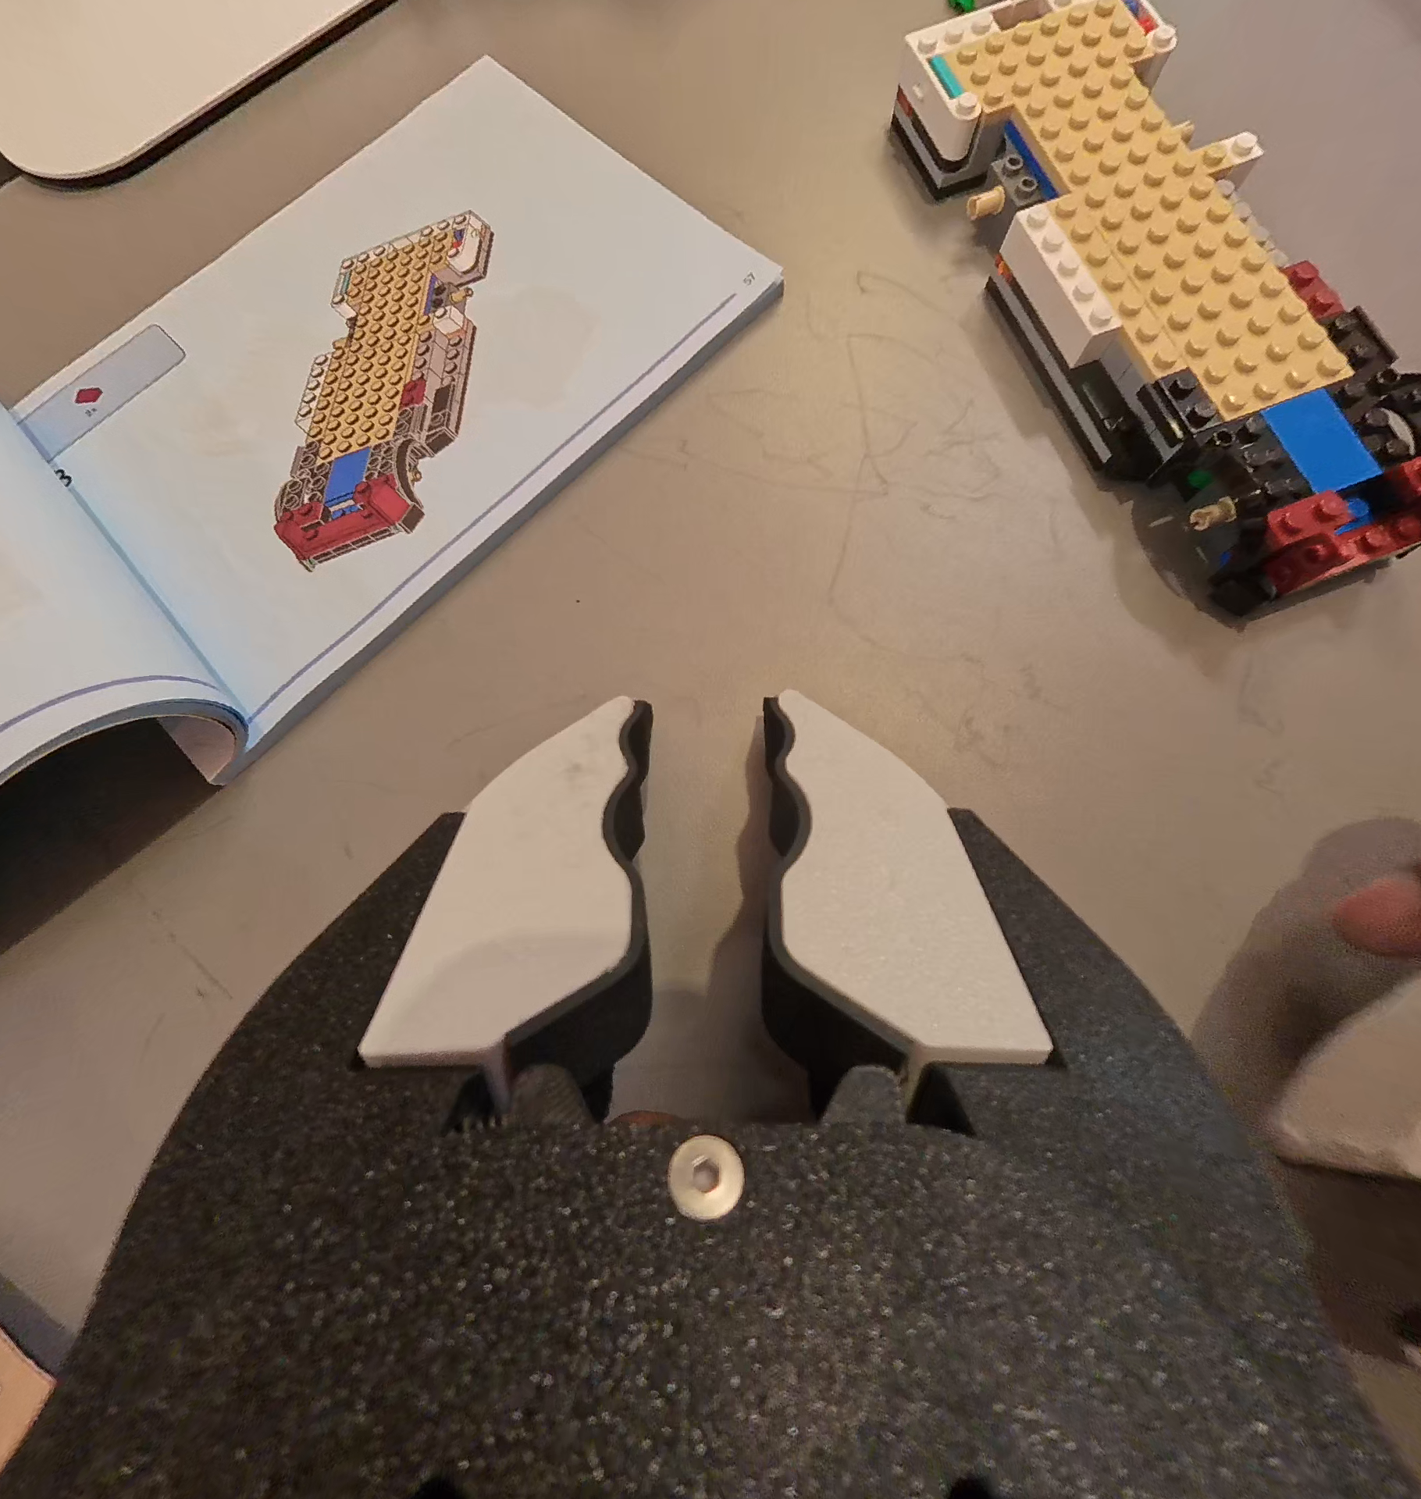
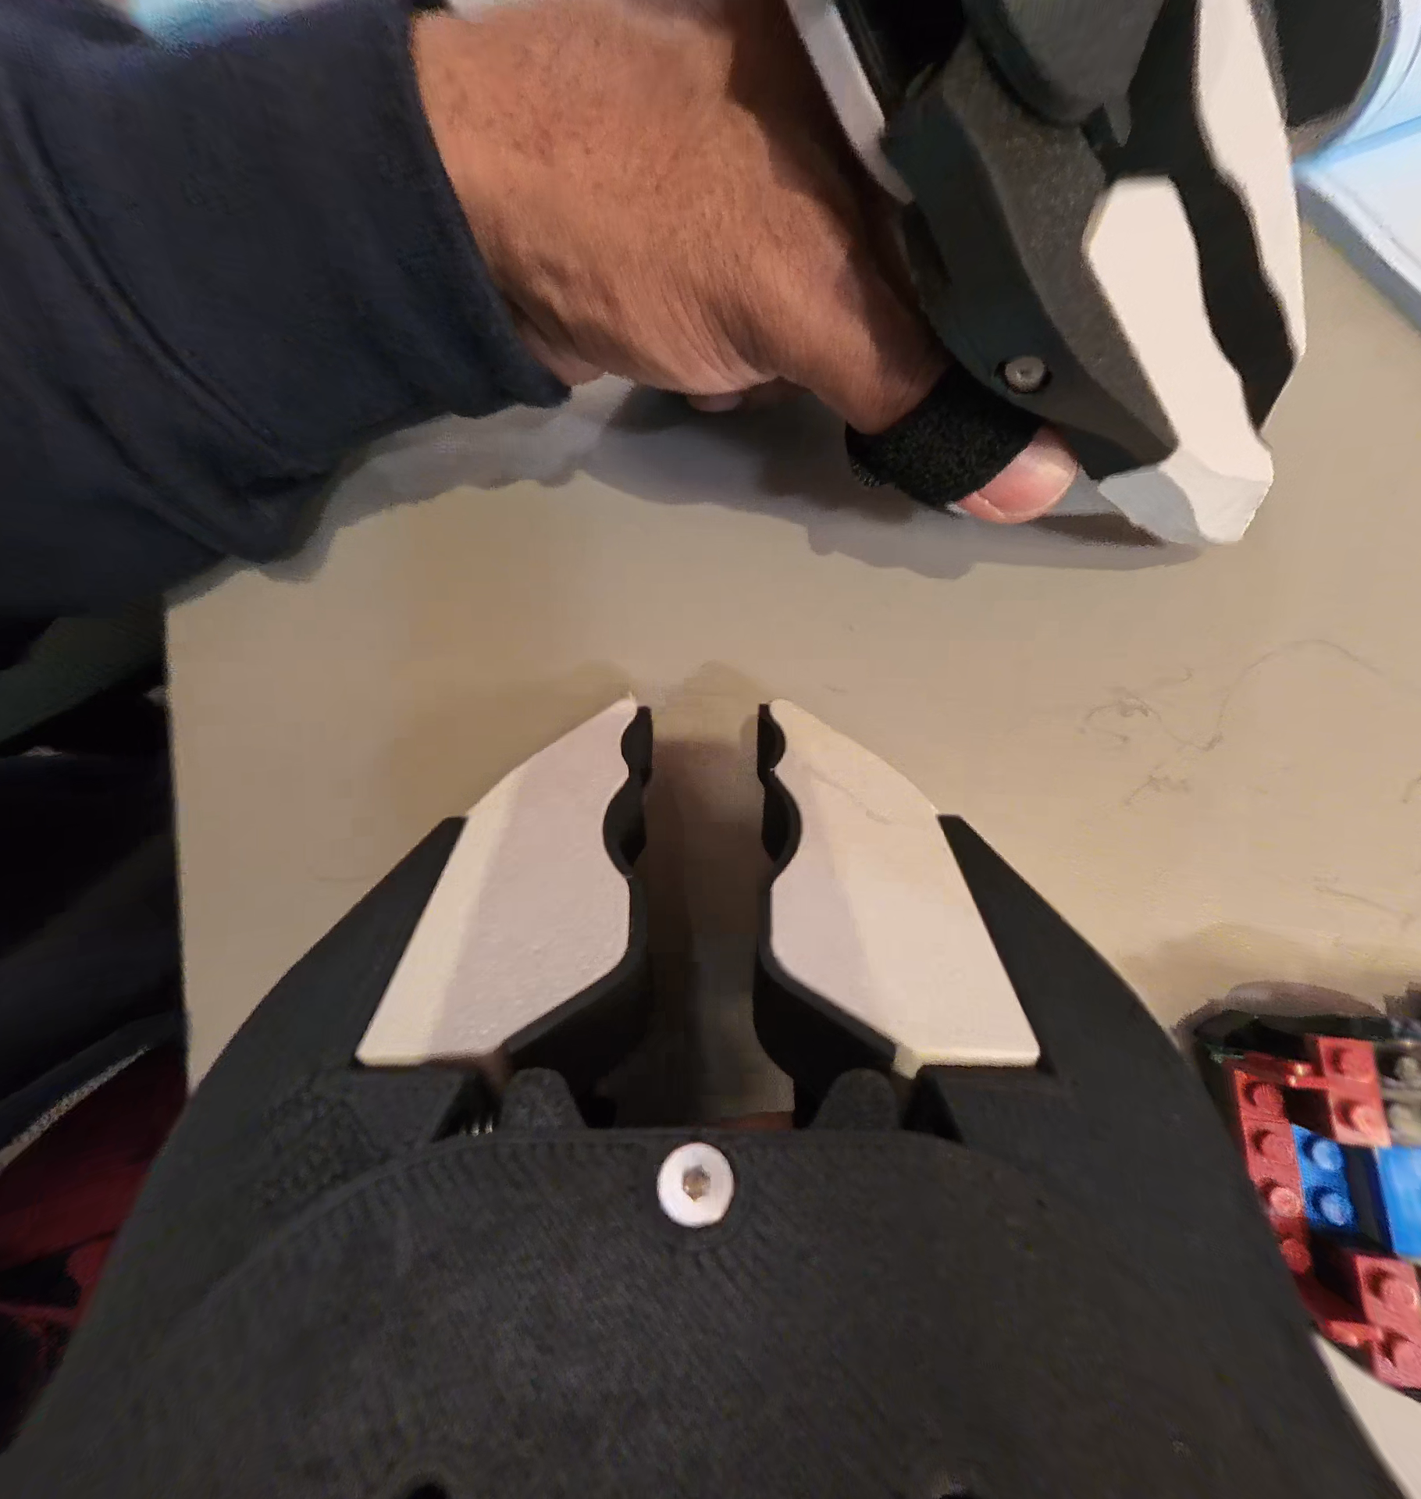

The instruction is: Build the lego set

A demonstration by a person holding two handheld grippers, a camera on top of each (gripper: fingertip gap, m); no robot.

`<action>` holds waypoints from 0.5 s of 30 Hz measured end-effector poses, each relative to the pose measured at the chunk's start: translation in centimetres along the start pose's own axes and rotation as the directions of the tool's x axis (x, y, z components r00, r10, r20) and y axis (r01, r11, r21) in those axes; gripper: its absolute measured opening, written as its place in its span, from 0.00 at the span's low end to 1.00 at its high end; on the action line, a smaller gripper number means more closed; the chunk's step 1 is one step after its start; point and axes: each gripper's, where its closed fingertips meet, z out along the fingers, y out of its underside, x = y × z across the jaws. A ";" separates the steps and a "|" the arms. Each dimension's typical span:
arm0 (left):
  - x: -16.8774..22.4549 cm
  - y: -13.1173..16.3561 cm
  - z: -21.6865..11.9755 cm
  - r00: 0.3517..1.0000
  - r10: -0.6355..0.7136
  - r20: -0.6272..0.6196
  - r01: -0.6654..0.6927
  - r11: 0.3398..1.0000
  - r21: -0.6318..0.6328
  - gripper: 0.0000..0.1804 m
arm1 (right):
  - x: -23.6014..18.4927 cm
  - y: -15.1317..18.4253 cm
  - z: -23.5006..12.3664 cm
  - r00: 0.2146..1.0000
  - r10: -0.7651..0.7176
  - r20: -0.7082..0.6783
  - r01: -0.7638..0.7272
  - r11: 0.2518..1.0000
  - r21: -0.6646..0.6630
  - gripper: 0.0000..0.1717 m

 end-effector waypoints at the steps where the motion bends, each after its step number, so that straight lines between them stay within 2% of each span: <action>1: 0.0 0.0 0.0 1.000 -0.001 0.001 0.001 1.000 0.003 0.15 | -0.6 -0.7 -0.8 0.999 -0.008 0.047 0.005 0.998 0.060 0.14; 3: 0.0 -0.2 -0.2 1.000 0.001 -0.002 -0.001 1.000 0.020 0.15 | -1.3 -1.7 -4.2 0.990 0.016 0.137 -0.036 0.988 0.147 0.14; 5: 0.2 -0.4 -0.6 1.000 0.006 -0.012 -0.005 0.999 0.049 0.15 | -0.9 -1.9 -10.4 0.986 0.032 0.163 -0.064 0.979 0.192 0.14; 7: 0.3 -0.5 -0.8 1.000 0.004 -0.026 -0.002 0.998 0.061 0.15 | 2.0 -0.6 -18.3 0.999 0.013 0.036 -0.020 0.984 0.176 0.12; 9: 0.4 -0.6 -0.9 0.999 0.005 -0.038 -0.003 0.997 0.073 0.15 | 7.6 2.2 -26.3 0.977 -0.062 -0.206 0.074 0.996 0.050 0.10; 11: 0.6 -0.5 -0.9 0.999 0.013 -0.052 -0.009 0.998 0.068 0.15 | 14.2 6.9 -32.4 0.917 -0.172 -0.361 0.100 0.973 -0.210 0.08; 13: 0.8 -0.5 -0.8 0.998 0.019 -0.056 -0.016 0.998 0.065 0.15 | 19.0 10.9 -34.3 0.913 -0.200 -0.355 0.071 0.936 -0.345 0.11; 15: 0.8 -0.4 -0.8 0.998 0.025 -0.052 -0.022 0.998 0.060 0.15 | 21.2 13.1 -32.9 0.933 -0.238 -0.269 0.118 0.910 -0.396 0.12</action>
